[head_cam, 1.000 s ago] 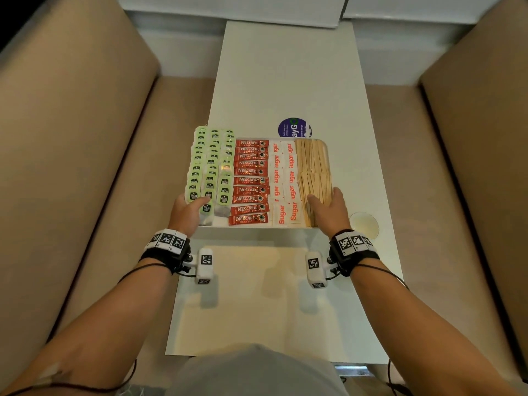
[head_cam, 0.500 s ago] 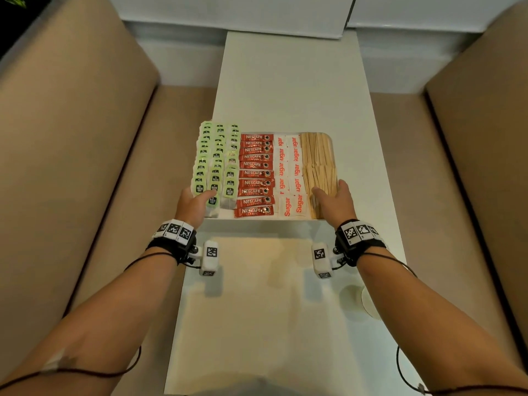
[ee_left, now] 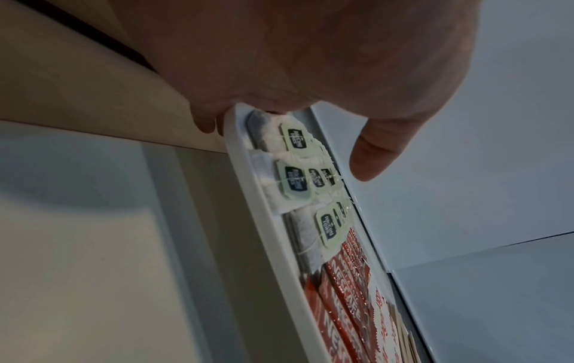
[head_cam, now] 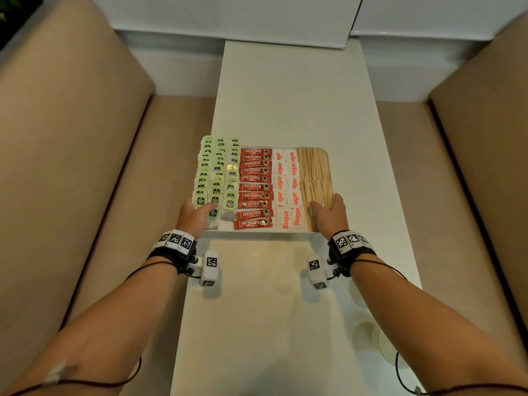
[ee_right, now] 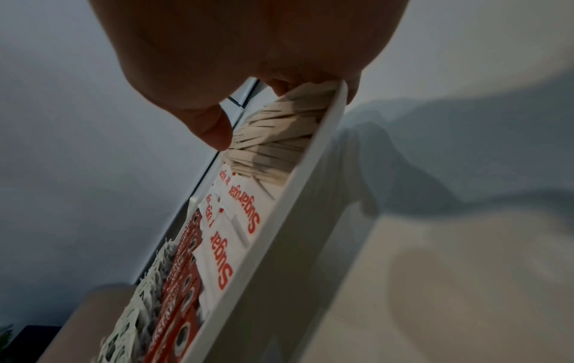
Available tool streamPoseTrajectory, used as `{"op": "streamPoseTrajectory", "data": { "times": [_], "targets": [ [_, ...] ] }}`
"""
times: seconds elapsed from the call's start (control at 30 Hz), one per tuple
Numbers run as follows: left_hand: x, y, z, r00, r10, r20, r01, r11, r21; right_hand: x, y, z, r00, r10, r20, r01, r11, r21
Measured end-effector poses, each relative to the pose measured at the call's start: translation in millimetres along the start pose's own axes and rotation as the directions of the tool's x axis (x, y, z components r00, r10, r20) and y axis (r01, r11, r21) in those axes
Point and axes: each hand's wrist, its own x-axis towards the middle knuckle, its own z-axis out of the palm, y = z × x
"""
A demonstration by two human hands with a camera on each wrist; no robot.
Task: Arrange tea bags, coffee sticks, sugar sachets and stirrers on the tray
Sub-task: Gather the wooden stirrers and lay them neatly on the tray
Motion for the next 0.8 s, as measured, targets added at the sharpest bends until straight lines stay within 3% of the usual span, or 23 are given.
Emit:
{"op": "streamPoseTrajectory", "data": {
  "times": [0.17,0.57,0.8],
  "targets": [
    [17.5,-2.6,3.9,0.999,0.01,0.038,-0.011,1.0,0.001,7.0,-2.2,9.5,1.0,0.01,-0.024,-0.011,0.999,-0.046],
    [48.4,-33.7,1.4,0.994,0.006,0.11,-0.019,0.993,0.116,24.8,4.9,22.1,0.996,0.061,-0.065,-0.08,0.932,-0.354],
    [30.5,-40.8,-9.9,0.973,0.124,0.195,-0.172,0.951,0.257,17.3,23.3,8.8,0.995,0.07,-0.072,-0.097,0.86,-0.501]
  ]
}}
